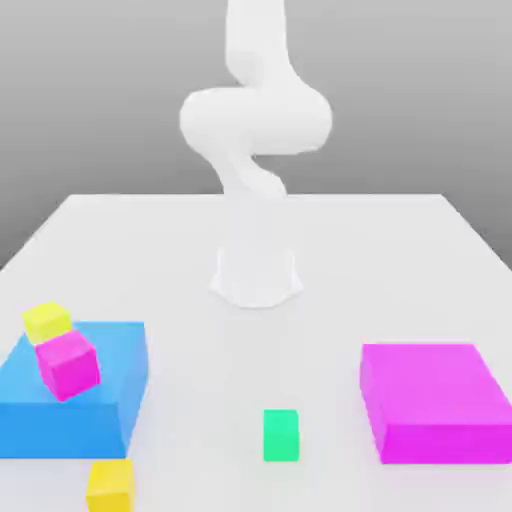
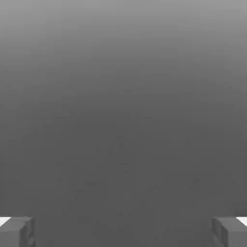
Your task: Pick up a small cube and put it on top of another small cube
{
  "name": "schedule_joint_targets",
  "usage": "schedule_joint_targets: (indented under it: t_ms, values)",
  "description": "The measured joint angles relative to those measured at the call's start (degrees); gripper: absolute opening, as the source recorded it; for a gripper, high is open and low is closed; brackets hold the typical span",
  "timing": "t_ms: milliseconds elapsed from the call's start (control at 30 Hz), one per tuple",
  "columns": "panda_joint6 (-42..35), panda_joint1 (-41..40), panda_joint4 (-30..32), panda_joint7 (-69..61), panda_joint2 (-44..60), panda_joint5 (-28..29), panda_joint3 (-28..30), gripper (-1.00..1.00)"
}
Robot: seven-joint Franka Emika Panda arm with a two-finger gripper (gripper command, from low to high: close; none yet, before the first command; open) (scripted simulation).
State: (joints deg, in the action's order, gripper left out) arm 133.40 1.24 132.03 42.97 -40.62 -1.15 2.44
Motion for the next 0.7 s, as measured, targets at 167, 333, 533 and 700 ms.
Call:
schedule_joint_targets:
  t_ms: [167,333,533,700]
  values:
    - [3.3,2.2,0.5,-6.2,10.7,-2.8,4.9,0.0]
    - [6.5,3.8,1.0,-12.7,21.1,-6.1,9.2,0.0]
    - [10.3,3.8,1.6,-20.7,33.6,-10.6,12.4,0.0]
    - [13.6,1.7,2.1,-26.6,43.9,-13.2,13.3,0.0]
